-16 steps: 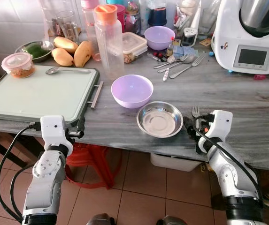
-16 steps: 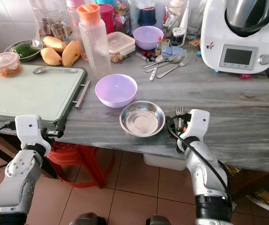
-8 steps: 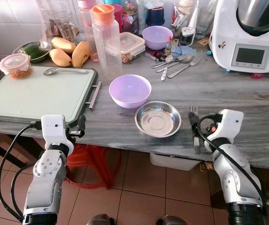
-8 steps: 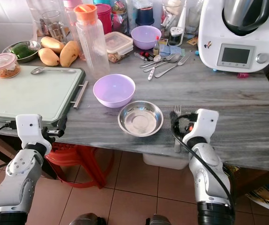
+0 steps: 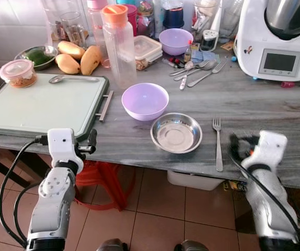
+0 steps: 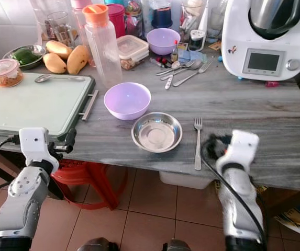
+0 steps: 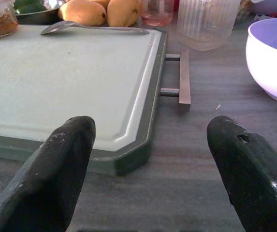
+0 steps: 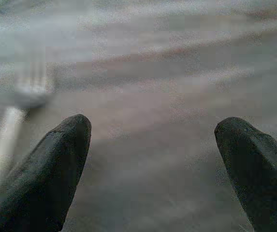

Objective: Setting the table

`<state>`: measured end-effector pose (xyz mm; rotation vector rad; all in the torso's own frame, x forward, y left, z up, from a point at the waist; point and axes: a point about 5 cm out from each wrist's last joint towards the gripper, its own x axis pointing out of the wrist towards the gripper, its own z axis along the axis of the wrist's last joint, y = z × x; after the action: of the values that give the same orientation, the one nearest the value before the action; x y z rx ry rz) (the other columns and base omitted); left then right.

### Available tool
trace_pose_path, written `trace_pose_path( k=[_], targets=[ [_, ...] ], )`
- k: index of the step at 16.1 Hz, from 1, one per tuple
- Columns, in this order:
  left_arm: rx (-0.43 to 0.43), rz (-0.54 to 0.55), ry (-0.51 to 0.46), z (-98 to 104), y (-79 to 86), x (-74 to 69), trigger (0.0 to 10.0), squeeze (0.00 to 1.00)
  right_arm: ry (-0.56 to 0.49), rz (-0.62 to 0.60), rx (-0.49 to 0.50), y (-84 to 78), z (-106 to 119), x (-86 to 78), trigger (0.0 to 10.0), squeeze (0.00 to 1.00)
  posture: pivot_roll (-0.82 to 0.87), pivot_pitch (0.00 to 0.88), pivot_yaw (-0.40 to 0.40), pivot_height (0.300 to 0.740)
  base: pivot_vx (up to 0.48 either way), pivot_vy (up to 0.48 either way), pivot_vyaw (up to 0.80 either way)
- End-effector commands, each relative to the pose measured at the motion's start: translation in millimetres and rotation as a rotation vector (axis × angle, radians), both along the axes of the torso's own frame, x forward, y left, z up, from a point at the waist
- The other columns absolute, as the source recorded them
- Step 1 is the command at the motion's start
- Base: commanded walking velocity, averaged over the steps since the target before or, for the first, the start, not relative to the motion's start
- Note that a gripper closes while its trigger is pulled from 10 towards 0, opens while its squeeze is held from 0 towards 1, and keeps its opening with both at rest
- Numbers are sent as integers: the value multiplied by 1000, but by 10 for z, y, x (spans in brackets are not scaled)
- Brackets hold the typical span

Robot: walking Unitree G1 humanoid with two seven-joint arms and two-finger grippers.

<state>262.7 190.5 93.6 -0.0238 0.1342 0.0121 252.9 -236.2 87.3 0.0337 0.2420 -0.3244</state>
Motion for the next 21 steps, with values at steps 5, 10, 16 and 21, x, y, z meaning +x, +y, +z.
trace_pose_path(
  k=[5,10,16,21],
  targets=[
    [20,-9,15,-4,35,-46,10000,0,54,-22,-22,-61,1,82,10000,1000,9,21,68,740,0,0,0],
    [34,-10,29,4,81,-104,10000,0,98,40,-2,-43,-4,229,10000,871,36,48,80,740,0,0,0],
    [46,-13,39,25,104,-121,10000,0,130,198,39,135,-22,381,10000,851,49,54,89,740,0,0,0],
    [44,-14,40,30,96,-103,10000,0,123,259,44,191,6,435,10000,851,45,50,88,740,0,0,0]
  ],
)
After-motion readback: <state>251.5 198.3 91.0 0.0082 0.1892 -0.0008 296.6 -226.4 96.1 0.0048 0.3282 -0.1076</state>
